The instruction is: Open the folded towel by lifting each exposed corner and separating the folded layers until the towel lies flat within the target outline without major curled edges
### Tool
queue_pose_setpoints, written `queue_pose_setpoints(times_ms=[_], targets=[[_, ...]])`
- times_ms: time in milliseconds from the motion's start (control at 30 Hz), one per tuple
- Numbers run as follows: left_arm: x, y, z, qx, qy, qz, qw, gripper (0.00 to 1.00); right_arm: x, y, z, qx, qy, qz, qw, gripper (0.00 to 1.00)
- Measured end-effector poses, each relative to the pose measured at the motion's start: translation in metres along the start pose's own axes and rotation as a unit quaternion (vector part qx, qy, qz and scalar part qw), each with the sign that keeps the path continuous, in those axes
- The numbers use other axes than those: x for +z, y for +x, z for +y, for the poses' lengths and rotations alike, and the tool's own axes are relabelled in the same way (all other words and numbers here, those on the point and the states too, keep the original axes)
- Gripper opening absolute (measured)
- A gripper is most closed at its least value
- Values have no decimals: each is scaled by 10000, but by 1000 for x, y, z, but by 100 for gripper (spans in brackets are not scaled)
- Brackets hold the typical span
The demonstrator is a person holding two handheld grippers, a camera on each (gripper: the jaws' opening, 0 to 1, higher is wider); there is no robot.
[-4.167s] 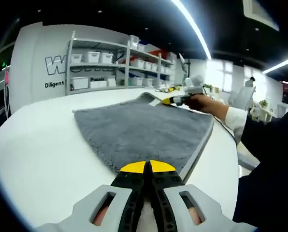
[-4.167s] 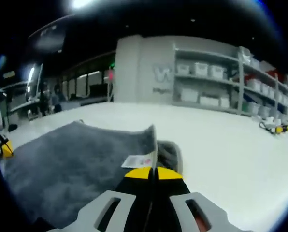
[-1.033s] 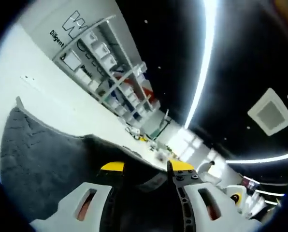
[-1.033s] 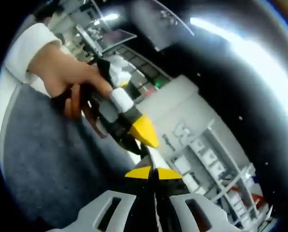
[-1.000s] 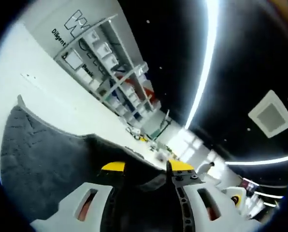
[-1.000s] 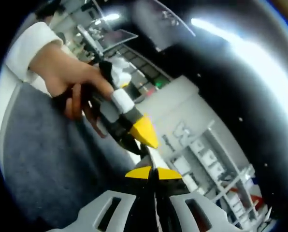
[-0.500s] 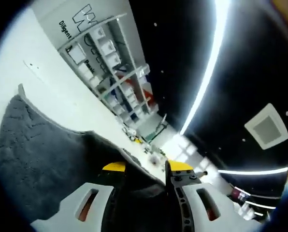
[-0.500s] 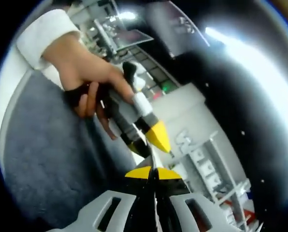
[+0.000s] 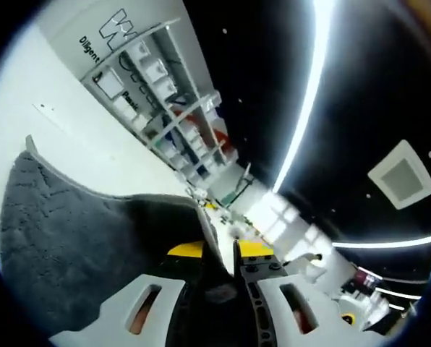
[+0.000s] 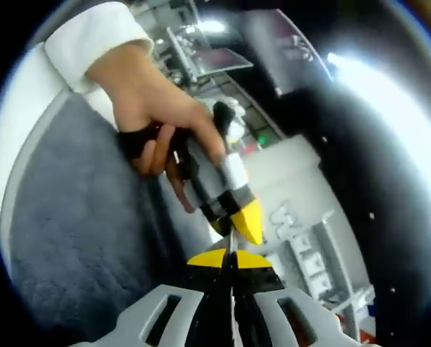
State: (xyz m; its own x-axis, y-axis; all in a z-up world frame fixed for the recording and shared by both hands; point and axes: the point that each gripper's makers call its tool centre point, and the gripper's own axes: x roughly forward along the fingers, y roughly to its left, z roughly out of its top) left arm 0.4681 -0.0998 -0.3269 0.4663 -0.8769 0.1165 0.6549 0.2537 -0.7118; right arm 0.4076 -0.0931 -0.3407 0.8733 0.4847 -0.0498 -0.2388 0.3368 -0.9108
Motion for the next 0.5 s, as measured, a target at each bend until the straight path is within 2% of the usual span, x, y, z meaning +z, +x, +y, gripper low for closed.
queue_pose_setpoints(times_ms=[100,233,367,500], targets=[[2,-2,1,47,111,5,9999,4,-1,1,4,76,-40,16,10000,0],[9,-4,3,38,46,-32,10000,3,-1,2,6,177,93,57,9998,0],[14,-8,3,58,28,-143,9999,3,0,3,6,173,97,135,9997,17],[22,-11,4,60,12,-253,9997,3,3,3,3,176,207,259,9993,18]])
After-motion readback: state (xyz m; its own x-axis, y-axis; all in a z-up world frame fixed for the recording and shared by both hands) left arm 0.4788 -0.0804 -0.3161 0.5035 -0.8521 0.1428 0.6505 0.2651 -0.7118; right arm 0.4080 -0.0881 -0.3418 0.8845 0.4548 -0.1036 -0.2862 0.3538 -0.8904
